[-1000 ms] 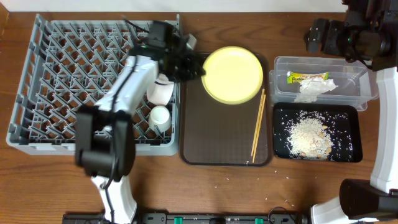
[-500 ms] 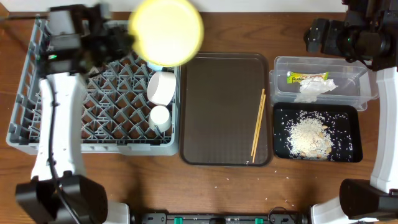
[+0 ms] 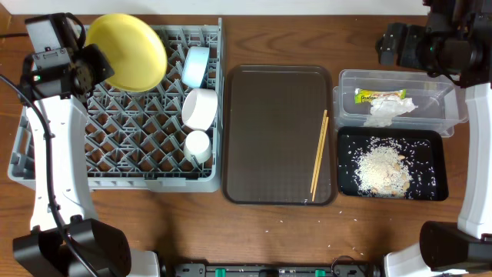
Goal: Sort waste into correct bins and load items into the dishwasher
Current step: 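Lift the yellow plate and carry it left over the dish rack, then lower the yellow plate upright into the rack and release it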
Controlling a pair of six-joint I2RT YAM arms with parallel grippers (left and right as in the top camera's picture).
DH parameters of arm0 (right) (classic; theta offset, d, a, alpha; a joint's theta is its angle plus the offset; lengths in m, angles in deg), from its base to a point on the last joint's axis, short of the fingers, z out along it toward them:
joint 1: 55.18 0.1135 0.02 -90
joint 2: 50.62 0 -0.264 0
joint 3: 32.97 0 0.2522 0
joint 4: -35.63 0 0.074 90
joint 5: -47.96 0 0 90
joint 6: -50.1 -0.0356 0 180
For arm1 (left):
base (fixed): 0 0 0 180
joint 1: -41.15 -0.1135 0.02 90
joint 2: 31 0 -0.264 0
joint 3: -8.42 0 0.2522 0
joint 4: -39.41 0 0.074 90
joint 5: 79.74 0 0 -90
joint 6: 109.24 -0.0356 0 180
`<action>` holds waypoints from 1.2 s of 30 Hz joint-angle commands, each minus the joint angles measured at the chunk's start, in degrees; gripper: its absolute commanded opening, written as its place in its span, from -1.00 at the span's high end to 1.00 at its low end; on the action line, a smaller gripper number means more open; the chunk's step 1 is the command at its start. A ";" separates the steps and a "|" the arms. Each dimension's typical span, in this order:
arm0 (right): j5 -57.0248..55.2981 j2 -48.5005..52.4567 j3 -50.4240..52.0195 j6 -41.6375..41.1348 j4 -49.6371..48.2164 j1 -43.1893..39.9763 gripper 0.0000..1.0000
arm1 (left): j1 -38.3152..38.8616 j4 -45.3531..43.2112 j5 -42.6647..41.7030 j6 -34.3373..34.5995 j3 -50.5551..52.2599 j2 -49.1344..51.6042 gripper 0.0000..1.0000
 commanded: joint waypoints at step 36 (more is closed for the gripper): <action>0.07 0.13 0.13 -0.61 0.04 0.46 -0.98 | 12.98 -3.50 26.23 -9.51 0.28 6.86 0.85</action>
